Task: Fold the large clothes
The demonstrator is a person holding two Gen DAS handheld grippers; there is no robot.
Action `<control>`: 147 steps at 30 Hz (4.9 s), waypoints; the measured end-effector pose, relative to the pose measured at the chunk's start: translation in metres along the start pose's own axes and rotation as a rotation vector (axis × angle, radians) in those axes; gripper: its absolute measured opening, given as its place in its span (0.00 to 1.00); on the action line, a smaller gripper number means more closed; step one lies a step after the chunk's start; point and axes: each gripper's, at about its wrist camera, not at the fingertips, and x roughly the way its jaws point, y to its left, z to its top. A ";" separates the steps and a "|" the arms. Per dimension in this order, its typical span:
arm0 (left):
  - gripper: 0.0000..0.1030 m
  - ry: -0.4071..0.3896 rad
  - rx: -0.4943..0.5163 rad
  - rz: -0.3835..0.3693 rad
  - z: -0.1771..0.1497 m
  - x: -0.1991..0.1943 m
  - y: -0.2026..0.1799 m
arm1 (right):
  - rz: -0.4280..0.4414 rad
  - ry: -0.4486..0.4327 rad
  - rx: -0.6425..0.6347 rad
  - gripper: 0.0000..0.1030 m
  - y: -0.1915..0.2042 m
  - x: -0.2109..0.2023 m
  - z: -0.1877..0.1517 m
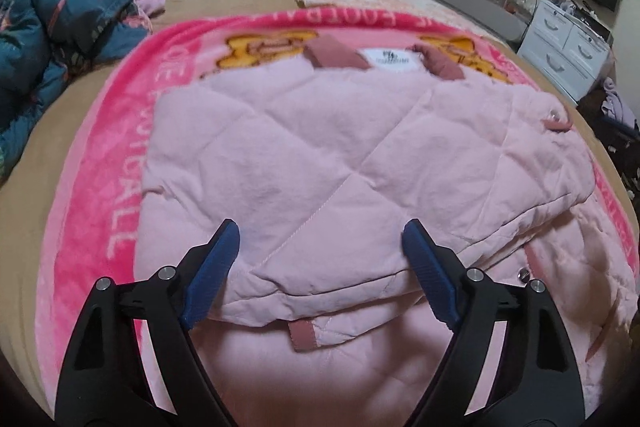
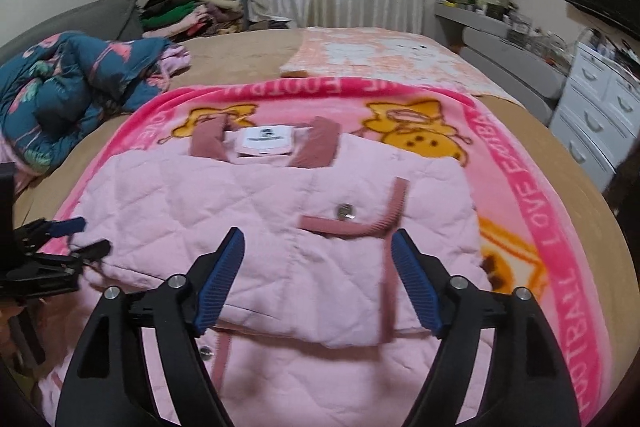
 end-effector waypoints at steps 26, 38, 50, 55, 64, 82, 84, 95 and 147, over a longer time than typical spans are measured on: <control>0.76 0.024 -0.025 -0.013 -0.006 0.008 0.003 | 0.079 0.268 -0.039 0.93 0.033 0.126 -0.012; 0.75 0.029 -0.027 -0.011 -0.003 0.007 0.004 | 0.071 0.245 -0.016 0.93 0.031 0.118 -0.014; 0.85 0.022 -0.015 -0.020 0.005 -0.010 -0.010 | 0.079 0.260 0.021 0.95 0.021 0.090 -0.018; 0.90 -0.009 -0.005 -0.040 0.009 -0.028 -0.019 | 0.082 0.246 0.064 0.95 0.014 0.070 -0.018; 0.91 -0.059 -0.013 -0.038 0.017 -0.055 -0.020 | 0.085 0.183 0.152 0.96 -0.003 0.034 -0.011; 0.91 -0.208 -0.045 -0.035 0.032 -0.126 -0.016 | 0.088 0.022 0.148 0.96 -0.003 -0.051 0.008; 0.91 -0.223 -0.037 -0.035 0.032 -0.133 -0.020 | 0.087 0.006 0.150 0.96 -0.004 -0.059 0.007; 0.91 -0.261 -0.029 -0.030 0.032 -0.151 -0.027 | 0.084 -0.040 0.174 0.96 -0.010 -0.091 -0.003; 0.91 -0.417 -0.026 -0.064 -0.094 -0.287 -0.118 | 0.154 -0.299 0.073 0.96 -0.037 -0.302 -0.073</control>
